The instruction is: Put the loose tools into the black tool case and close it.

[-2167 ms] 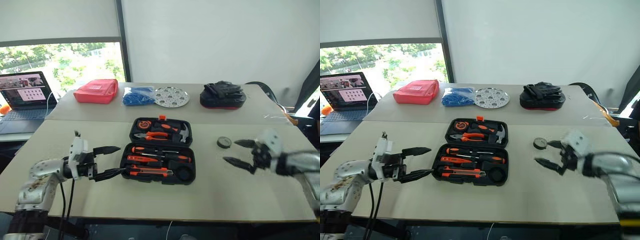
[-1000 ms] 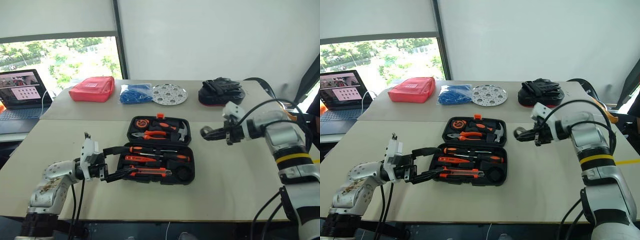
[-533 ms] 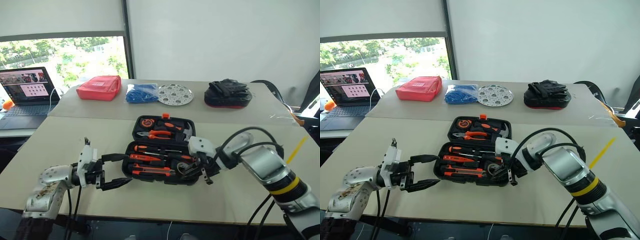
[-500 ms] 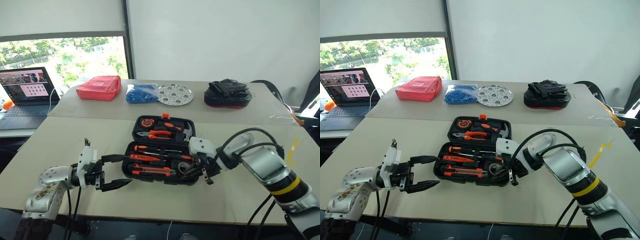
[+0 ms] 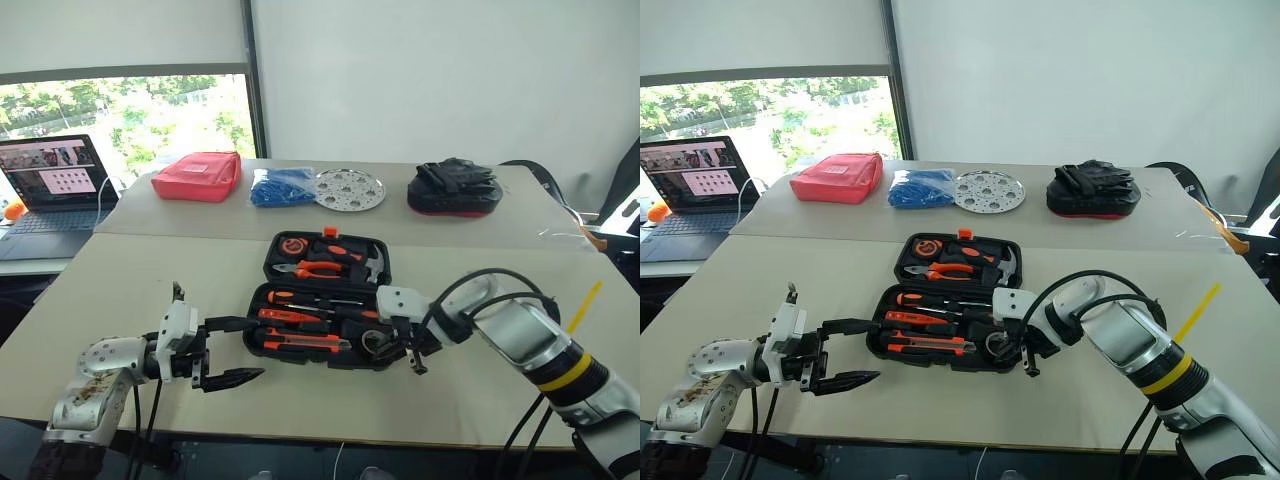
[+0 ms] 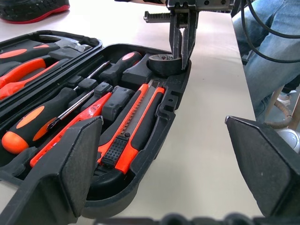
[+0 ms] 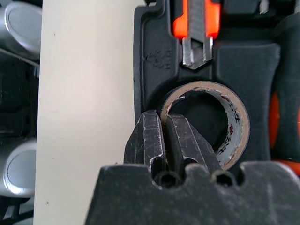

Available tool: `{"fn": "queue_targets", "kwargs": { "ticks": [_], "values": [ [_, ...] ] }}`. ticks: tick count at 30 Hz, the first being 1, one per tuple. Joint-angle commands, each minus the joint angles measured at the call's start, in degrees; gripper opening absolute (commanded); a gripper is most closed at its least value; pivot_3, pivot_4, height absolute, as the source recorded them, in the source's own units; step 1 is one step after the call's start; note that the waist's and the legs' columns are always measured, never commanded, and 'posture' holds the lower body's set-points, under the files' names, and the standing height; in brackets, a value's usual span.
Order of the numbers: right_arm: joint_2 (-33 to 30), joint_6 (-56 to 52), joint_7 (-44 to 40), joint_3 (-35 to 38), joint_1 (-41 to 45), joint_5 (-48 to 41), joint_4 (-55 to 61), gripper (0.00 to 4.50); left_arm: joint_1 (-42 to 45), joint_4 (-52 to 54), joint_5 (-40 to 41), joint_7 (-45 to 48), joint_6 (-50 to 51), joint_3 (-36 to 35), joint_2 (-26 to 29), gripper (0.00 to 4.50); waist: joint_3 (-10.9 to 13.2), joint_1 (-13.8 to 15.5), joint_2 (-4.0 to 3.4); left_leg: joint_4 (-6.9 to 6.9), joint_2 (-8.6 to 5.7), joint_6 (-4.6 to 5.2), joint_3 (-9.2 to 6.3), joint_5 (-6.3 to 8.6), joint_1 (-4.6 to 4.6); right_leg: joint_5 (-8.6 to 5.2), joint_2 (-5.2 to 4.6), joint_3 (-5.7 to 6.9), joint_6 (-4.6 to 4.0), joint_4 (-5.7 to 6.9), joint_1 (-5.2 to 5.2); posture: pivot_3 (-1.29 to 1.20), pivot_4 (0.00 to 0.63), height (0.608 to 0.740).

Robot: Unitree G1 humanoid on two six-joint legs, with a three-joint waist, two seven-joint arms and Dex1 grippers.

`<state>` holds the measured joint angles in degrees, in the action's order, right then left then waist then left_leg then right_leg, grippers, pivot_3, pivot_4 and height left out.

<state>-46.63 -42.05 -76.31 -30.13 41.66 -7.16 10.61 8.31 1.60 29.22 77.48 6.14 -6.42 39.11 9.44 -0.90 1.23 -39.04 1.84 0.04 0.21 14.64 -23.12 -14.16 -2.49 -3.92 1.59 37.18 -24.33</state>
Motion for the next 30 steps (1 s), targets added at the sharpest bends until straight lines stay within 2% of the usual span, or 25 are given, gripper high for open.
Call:
{"fn": "queue_targets", "kwargs": {
  "ticks": [1, 3, 4, 6, 8, 9, 12, 13, 15, 17, 19, 20, 23, 24, 25, 30],
  "values": [
    [-0.75, 0.89, -0.53, 0.01, 0.48, 1.09, -0.04, 1.03, 0.56, 1.69, 0.18, -0.54, -1.02, -0.66, 0.56, 4.50, 0.00, 0.08, 0.00, -0.01, 0.00, 0.00, 0.00, 0.00, 0.00, 0.00, 0.00, 0.00, 0.00, 0.00, 0.00, 0.00, 0.150, 0.740],
    [0.23, 1.55, 0.32, 2.60, 0.68, -0.25, 0.18, 1.73, 0.20, 2.07, 0.53, -1.25, -0.58, -1.02, 0.50, 4.50, 0.00, 0.15, 0.01, -0.01, 0.00, 0.00, 0.00, 0.00, 0.00, 0.00, -0.01, 0.01, 0.00, -0.01, 0.01, 0.00, 0.150, 0.740],
    [1.00, 0.87, 0.01, 6.31, 0.59, -3.65, 0.93, 2.17, 0.17, 2.14, 1.01, -2.16, 0.38, -1.65, 0.57, 4.50, 0.00, 0.15, 0.01, 0.00, 0.00, 0.00, -0.01, 0.00, -0.01, 0.00, 0.00, 0.02, 0.00, -0.02, 0.01, 0.00, 0.150, 0.740],
    [1.60, -0.18, -1.23, 11.43, 0.18, -8.85, 2.10, 2.73, 0.21, 2.07, 1.28, -3.84, 1.35, -2.65, 0.71, 4.50, 0.00, 0.09, 0.01, 0.00, 0.01, 0.00, -0.01, 0.00, -0.04, 0.00, 0.00, 0.02, 0.00, -0.02, -0.02, 0.00, 0.150, 0.740],
    [-0.30, 1.69, -5.05, 17.09, -2.04, -14.30, 2.41, 3.33, 0.48, 0.68, 1.58, -6.13, 2.26, -4.57, 0.93, 4.50, 0.00, 0.09, 0.01, 0.01, 0.01, 0.00, -0.03, 0.00, -0.03, 0.00, 0.01, 0.02, 0.00, -0.01, -0.02, 0.00, 0.150, 0.740],
    [-1.02, 2.89, -6.45, 19.69, -3.23, -16.53, 2.25, 3.33, 0.58, 0.03, 1.80, -7.06, 2.73, -5.50, 0.98, 4.50, 0.00, 0.19, 0.02, 0.01, 0.02, 0.01, -0.04, 0.00, -0.02, 0.00, 0.01, 0.02, 0.00, -0.01, -0.01, 0.00, 0.150, 0.740],
    [-0.82, 8.41, -3.30, 28.23, -7.80, -17.89, -4.08, 3.33, 1.17, -3.22, 0.60, -9.78, 3.83, -7.44, 1.85, 4.50, -0.03, 0.27, 0.10, 0.00, 0.01, 0.01, -0.08, 0.01, 0.01, 0.00, -0.01, 0.09, 0.00, -0.07, 0.10, 0.00, 0.150, 0.740],
    [-1.09, 11.66, -1.60, 29.42, -9.53, -16.05, -7.21, 3.38, 1.78, -4.89, -0.75, -11.34, 3.67, -7.53, 2.01, 4.24, -0.03, 0.20, 0.11, 0.00, 0.00, 0.01, -0.07, 0.01, 0.06, 0.00, -0.02, 0.09, 0.00, -0.08, 0.15, 0.00, 0.150, 0.740],
    [-1.26, 20.22, 1.69, 30.10, -12.51, -11.24, -13.45, 2.83, 3.67, -8.12, -3.17, -16.00, 4.24, -7.54, 1.56, 3.72, -0.03, 0.29, 0.12, 0.00, -0.02, 0.00, -0.04, 0.00, 0.14, 0.01, -0.04, 0.06, 0.02, -0.06, 0.21, 0.00, 0.150, 0.740],
    [-0.31, 30.52, 5.89, 30.53, -14.71, -6.68, -20.16, 2.27, 5.91, -11.26, -5.42, -20.79, 4.00, -7.38, 0.50, 3.02, -0.04, 0.20, 0.14, -0.01, -0.03, 0.00, -0.03, -0.01, 0.20, 0.02, -0.02, 0.06, 0.01, -0.03, 0.26, 0.00, 0.150, 0.740],
    [2.51, 38.76, 12.36, 31.30, -15.13, -3.62, -25.99, 1.48, 8.13, -13.22, -6.48, -24.41, 4.82, -6.64, -1.17, 2.11, -0.04, 0.11, 0.14, 0.00, -0.02, -0.03, 0.00, -0.02, 0.21, 0.05, 0.01, 0.02, 0.00, 0.00, 0.22, 0.00, 0.150, 0.740],
    [3.84, 42.15, 15.28, 31.48, -14.93, -2.22, -28.30, 1.23, 9.03, -13.91, -6.66, -25.67, 5.20, -6.32, -2.03, 1.86, -0.04, -0.25, 0.12, 0.00, -0.02, -0.03, 0.00, -0.03, 0.19, 0.05, 0.00, 0.02, -0.01, 0.02, 0.19, 0.00, 0.150, 0.740],
    [7.00, 48.03, 19.66, 30.81, -14.70, 0.15, -31.99, 0.22, 11.06, -14.94, -8.39, -29.18, 7.25, -4.85, -3.86, 0.78, -0.04, -0.64, 0.13, 0.06, 0.00, -0.07, 0.09, -0.05, 0.20, 0.10, 0.03, -0.10, -0.04, 0.08, 0.09, 0.00, 0.150, 0.740],
    [8.23, 49.02, 21.23, 30.53, -14.62, 0.76, -32.62, 0.00, 11.99, -15.30, -8.96, -30.96, 7.98, -4.39, -4.93, 0.34, -0.04, -0.80, 0.12, 0.06, 0.00, -0.07, 0.09, -0.05, 0.21, 0.10, 0.03, -0.11, -0.04, 0.10, 0.09, 0.00, 0.150, 0.740],
    [9.39, 49.48, 22.70, 30.18, -14.55, 1.38, -33.02, 0.00, 12.79, -15.76, -9.76, -32.39, 7.86, -3.84, -5.86, 0.06, -0.04, -0.80, 0.13, 0.07, 0.00, -0.07, 0.08, -0.05, 0.22, 0.10, 0.03, -0.12, -0.04, 0.11, 0.10, 0.00, 0.150, 0.740],
    [13.61, 48.78, 26.36, 28.05, -13.72, 3.52, -33.29, 0.00, 14.30, -15.71, -13.64, -35.48, 11.28, 0.40, -7.37, 0.06, -0.04, -0.80, 0.13, 0.06, -0.01, -0.08, 0.05, -0.06, 0.21, 0.11, 0.01, -0.13, -0.03, 0.18, 0.09, 0.00, 0.150, 0.740]
  ]
}}
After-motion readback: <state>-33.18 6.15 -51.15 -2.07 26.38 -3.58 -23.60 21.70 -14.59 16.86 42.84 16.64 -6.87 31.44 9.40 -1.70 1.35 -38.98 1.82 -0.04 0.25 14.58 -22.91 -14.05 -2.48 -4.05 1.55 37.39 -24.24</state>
